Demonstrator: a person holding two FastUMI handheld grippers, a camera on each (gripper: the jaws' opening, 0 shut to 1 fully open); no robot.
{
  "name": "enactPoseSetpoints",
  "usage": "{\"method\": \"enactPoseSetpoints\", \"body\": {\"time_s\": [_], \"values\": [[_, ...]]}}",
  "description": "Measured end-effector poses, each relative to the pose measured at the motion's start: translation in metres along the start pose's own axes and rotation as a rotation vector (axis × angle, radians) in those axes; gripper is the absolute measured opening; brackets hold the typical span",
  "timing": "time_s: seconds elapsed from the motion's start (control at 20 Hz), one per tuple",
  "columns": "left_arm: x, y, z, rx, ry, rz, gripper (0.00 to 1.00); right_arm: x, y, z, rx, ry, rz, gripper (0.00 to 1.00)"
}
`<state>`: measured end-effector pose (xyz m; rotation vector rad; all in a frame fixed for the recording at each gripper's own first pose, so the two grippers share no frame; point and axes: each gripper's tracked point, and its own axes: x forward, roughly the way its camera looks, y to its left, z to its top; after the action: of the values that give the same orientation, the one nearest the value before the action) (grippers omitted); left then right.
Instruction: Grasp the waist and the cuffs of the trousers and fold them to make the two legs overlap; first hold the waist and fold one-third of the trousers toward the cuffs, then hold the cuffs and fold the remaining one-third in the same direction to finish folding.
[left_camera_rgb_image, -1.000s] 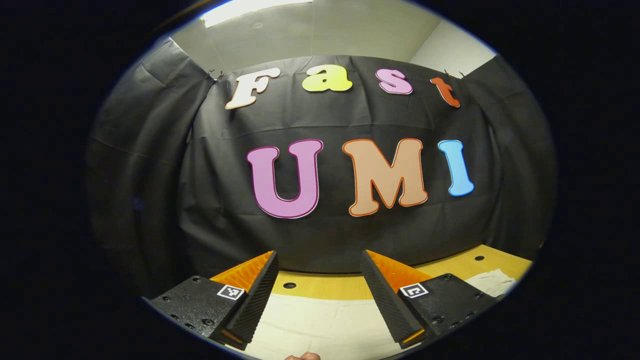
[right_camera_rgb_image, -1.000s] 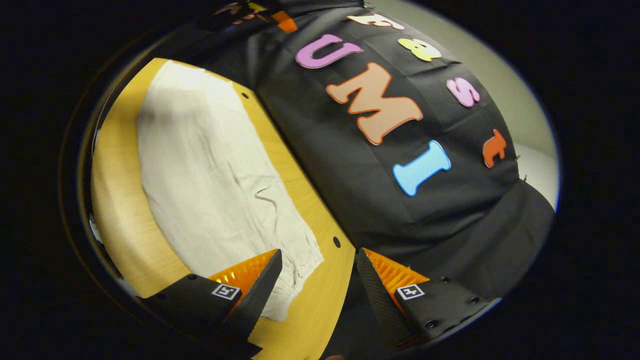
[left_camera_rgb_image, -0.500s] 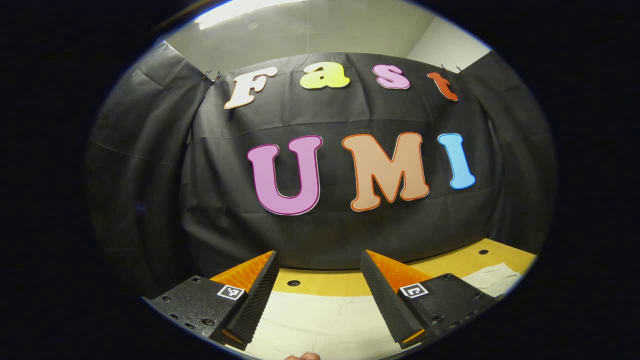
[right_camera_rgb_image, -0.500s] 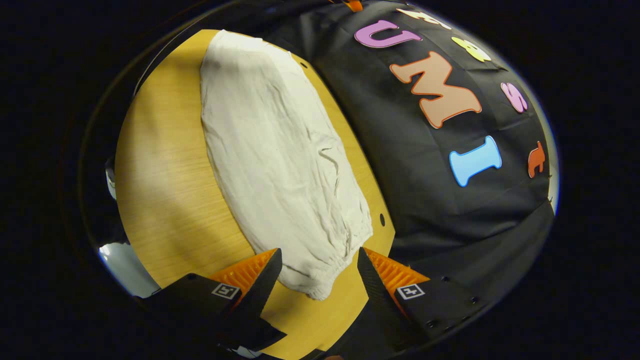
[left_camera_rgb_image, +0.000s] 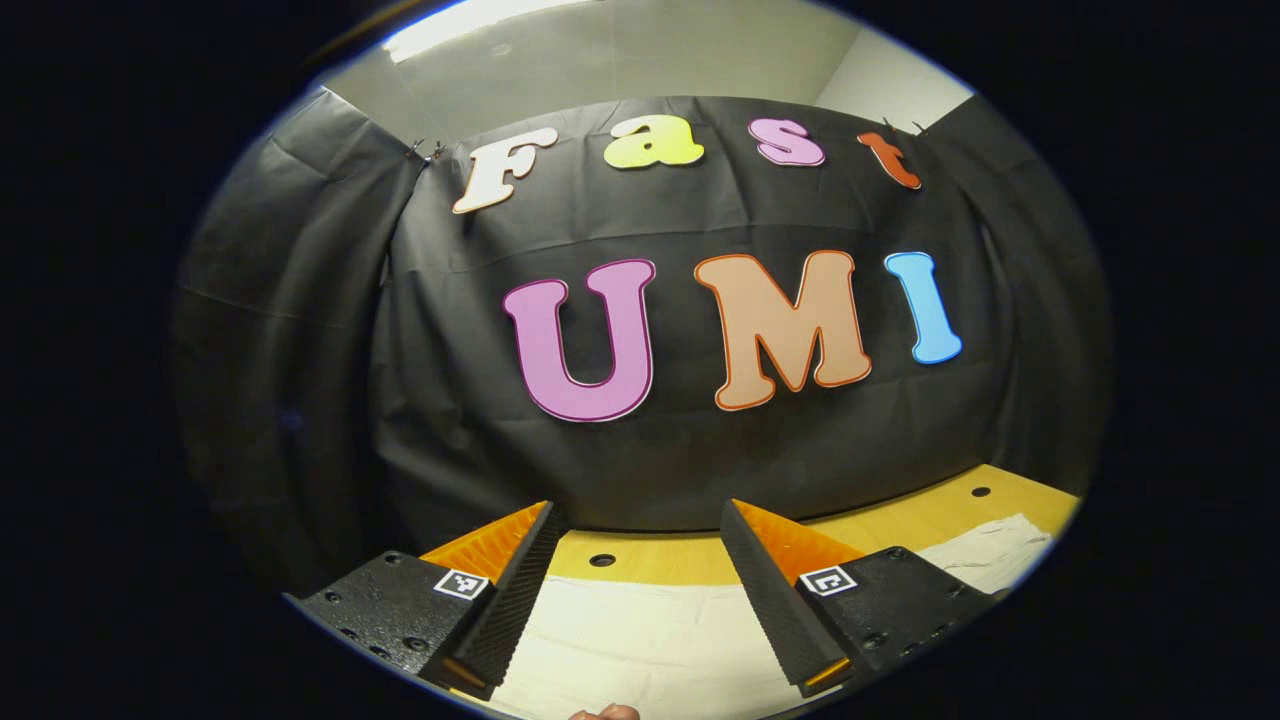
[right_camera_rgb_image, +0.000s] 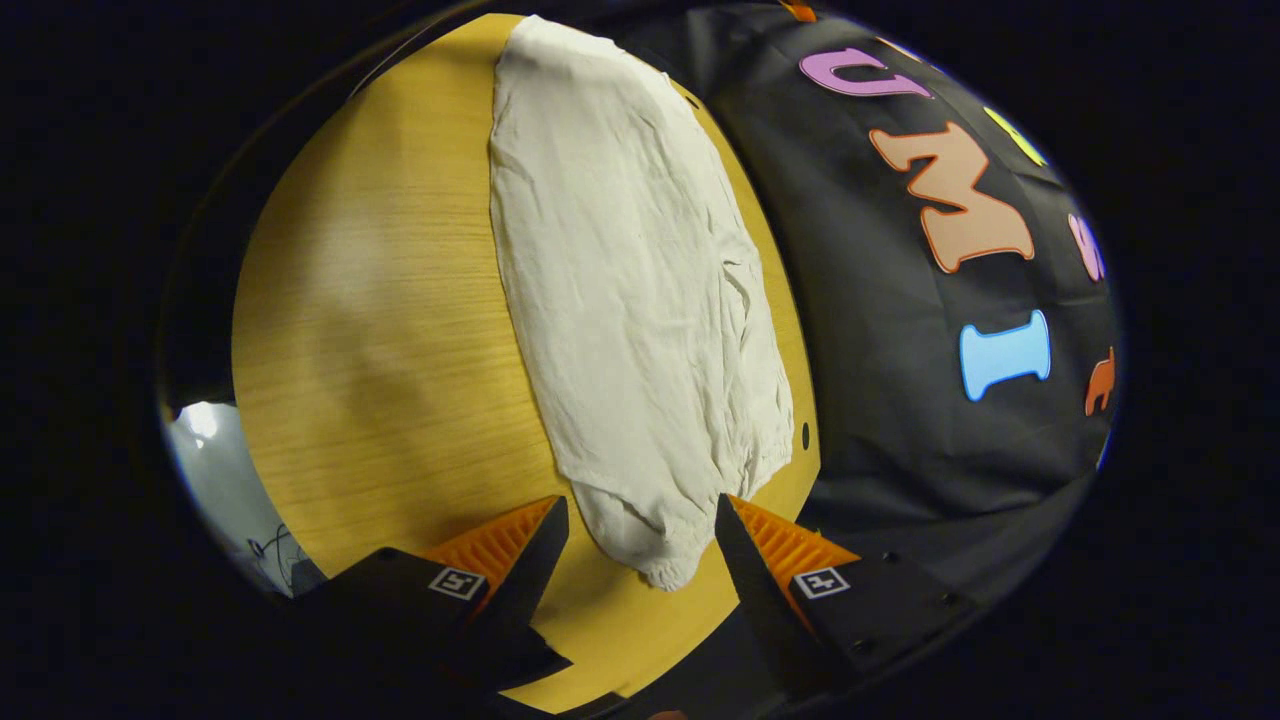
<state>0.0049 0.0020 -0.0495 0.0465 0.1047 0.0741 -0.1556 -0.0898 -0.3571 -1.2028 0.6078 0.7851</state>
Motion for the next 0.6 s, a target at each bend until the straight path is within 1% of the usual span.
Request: {"method": "enactPoseSetpoints", "body": {"time_s": [0.2,0.4,0.5,0.55,0.6], "values": [[-0.001,0.004,-0.002,0.007,0.006,0.011,0.96,0.014,-0.008,0.005,-0.027,-0.008,-0.008,0.93],[-0.005,0.008,-0.003,0.022,0.007,0.02,0.96,0.025,-0.012,0.008,-0.041,-0.014,-0.023,0.85],[-0.006,0.011,-0.003,0.035,0.007,0.021,0.96,0.035,-0.01,0.01,-0.04,-0.01,-0.01,0.78],[-0.007,0.011,-0.003,0.042,0.008,0.019,0.96,0.039,-0.009,0.011,-0.049,-0.009,-0.007,0.7],[-0.009,0.012,-0.004,0.052,0.01,0.018,0.96,0.042,-0.006,0.013,-0.062,-0.007,0.001,0.57]]}}
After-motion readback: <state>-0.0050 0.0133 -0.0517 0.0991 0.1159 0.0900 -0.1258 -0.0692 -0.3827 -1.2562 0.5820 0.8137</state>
